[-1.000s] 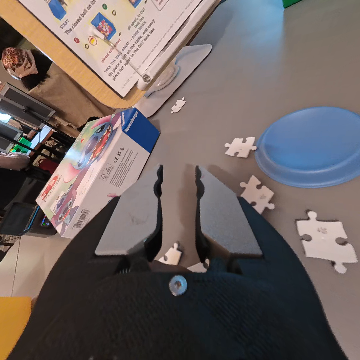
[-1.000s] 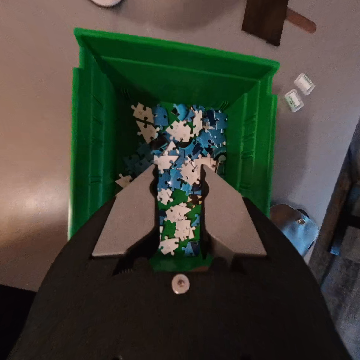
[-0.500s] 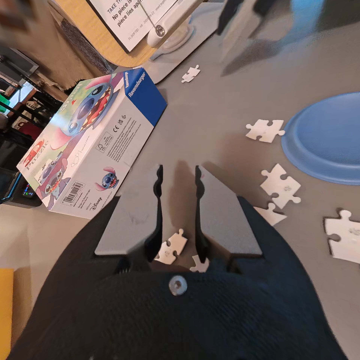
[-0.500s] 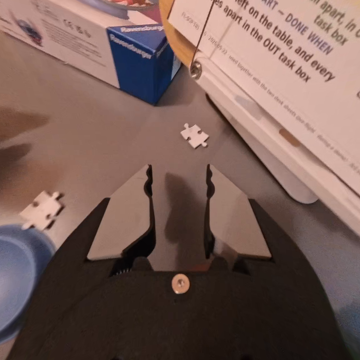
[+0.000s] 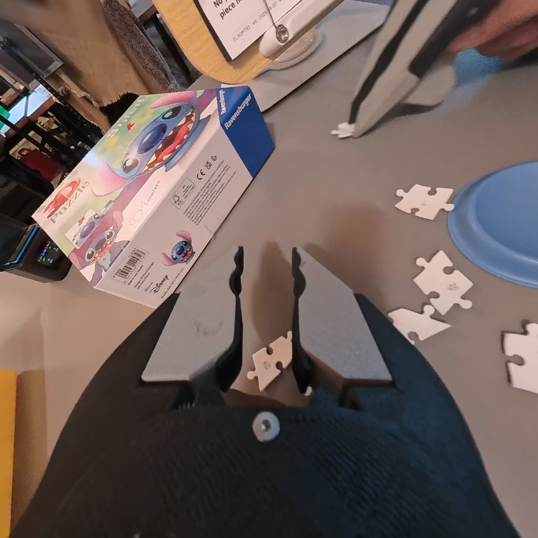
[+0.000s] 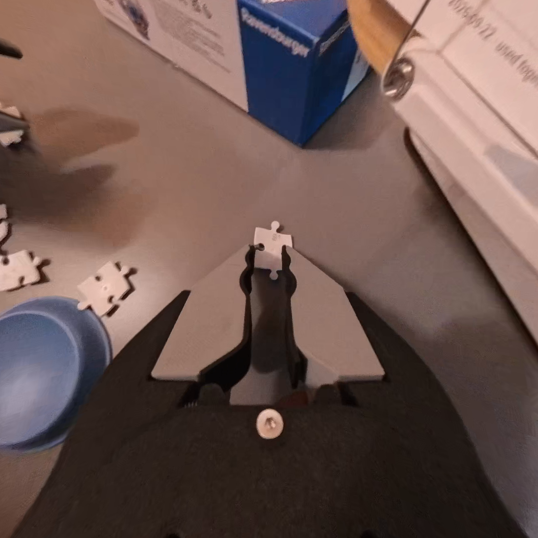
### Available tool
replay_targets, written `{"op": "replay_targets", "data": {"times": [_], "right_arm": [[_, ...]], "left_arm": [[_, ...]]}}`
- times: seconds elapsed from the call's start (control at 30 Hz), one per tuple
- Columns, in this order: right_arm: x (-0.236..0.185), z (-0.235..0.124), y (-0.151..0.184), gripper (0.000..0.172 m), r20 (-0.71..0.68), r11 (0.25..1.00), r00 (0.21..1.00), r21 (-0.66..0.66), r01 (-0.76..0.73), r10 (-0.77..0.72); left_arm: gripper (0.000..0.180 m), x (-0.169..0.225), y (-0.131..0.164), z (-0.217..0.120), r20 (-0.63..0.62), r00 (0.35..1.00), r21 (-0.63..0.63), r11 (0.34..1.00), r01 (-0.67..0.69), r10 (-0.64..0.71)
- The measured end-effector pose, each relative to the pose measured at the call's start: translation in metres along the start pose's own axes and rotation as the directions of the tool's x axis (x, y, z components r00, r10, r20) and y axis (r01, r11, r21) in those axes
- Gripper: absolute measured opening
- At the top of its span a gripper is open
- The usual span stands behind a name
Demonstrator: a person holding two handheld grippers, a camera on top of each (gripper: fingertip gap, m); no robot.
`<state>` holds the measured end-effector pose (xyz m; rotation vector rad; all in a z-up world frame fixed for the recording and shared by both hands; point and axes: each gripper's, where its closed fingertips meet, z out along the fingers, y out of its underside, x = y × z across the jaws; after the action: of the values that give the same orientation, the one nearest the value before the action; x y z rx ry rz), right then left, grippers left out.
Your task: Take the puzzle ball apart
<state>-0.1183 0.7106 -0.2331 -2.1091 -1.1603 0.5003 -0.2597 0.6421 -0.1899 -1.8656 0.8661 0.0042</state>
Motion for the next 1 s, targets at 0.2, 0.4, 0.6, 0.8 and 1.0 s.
{"op": "replay_targets", "data": {"times": [0.2, 0.4, 0.6, 0.8, 1.0], "right_arm": [[-0.037, -0.115, -0.011, 0.015, -0.164, 0.988, 0.984, 0.129, 0.086, -0.064], [0.095, -0.284, 0.061, 0.015, -0.689, 0.987, 0.719, -0.038, -0.158, 0.088], [0.060, -0.254, 0.051, 0.052, -0.524, 0.985, 0.837, 0.029, -0.169, 0.159], [-0.084, -0.090, 0.009, 0.050, 0.033, 0.997, 0.999, -0.073, 0.002, 0.001], [-0.088, -0.011, 0.015, 0.055, 0.063, 0.973, 0.997, -0.221, 0.060, -0.047]], "left_arm": [[0.030, 0.004, 0.003, 0.001, -0.012, 1.000, -0.013, 1.000, -0.020, 0.020], [0.030, 0.013, -0.003, -0.011, -0.154, 0.987, 0.012, 0.998, 0.055, -0.052], [0.039, 0.052, 0.001, -0.042, -0.442, 0.897, 0.036, 0.999, 0.006, 0.010], [0.043, 0.106, 0.008, -0.033, -0.535, 0.831, 0.025, 0.986, -0.167, 0.154], [0.020, 0.110, 0.011, -0.019, -0.508, 0.845, -0.001, 0.981, -0.196, 0.168]]}}
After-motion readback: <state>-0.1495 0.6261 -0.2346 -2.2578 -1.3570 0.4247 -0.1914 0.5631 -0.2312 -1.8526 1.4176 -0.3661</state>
